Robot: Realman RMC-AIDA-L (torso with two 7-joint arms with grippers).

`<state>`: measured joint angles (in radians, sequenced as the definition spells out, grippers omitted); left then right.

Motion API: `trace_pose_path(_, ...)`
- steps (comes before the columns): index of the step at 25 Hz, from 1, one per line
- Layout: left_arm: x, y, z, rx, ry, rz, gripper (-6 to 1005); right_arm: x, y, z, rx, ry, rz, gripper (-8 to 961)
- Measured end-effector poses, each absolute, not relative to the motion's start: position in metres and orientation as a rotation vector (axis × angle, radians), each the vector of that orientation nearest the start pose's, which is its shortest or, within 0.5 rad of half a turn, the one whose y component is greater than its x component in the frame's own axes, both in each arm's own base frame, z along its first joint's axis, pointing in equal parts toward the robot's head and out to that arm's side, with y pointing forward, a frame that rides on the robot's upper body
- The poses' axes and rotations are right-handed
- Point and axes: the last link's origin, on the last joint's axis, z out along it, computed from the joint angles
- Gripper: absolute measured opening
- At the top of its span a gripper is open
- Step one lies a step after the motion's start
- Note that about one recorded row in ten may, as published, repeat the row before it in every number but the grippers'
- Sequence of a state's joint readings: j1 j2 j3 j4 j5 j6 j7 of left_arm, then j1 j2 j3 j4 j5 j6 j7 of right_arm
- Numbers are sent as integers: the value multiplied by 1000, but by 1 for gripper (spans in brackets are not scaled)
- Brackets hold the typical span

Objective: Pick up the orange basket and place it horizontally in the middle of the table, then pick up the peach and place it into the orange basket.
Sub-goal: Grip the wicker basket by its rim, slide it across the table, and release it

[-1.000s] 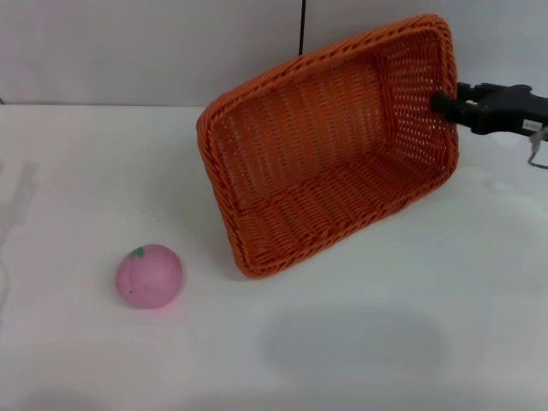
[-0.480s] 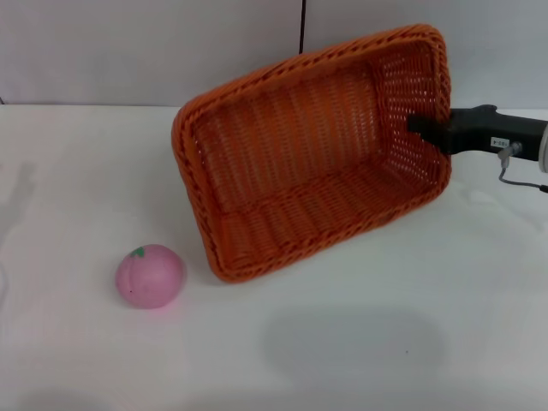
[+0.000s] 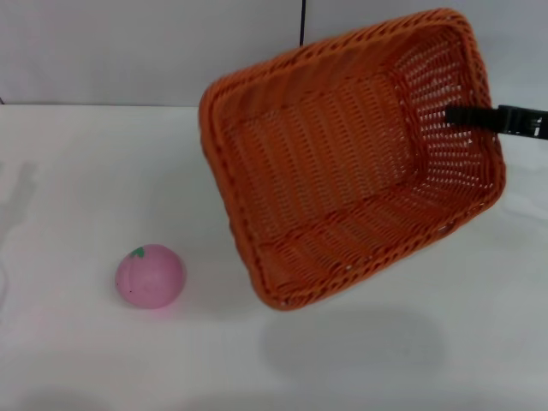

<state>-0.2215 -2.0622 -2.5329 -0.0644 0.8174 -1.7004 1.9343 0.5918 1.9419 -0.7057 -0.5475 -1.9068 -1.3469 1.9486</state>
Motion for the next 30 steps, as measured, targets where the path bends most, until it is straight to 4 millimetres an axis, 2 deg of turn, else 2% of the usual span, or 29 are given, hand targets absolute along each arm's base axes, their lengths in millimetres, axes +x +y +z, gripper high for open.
trace_pose_path(7,-361,231,60,-1243,-959,-1591,827,289,379,58,-2183,1531,880,138)
trace_pose_path(12,-361,230,60,-1243,-959,-1592,826,294,379,56,-2078,1626,988,138)
trace_pose_path(19,-361,229,60,-1248,-961,-1592,826,291,378,48,-2034,1719,1060,137)
trace_pose_path(30,-364,223,60,-1239,-961,-1586,826,285,375,47,-2013,1846,1102,155)
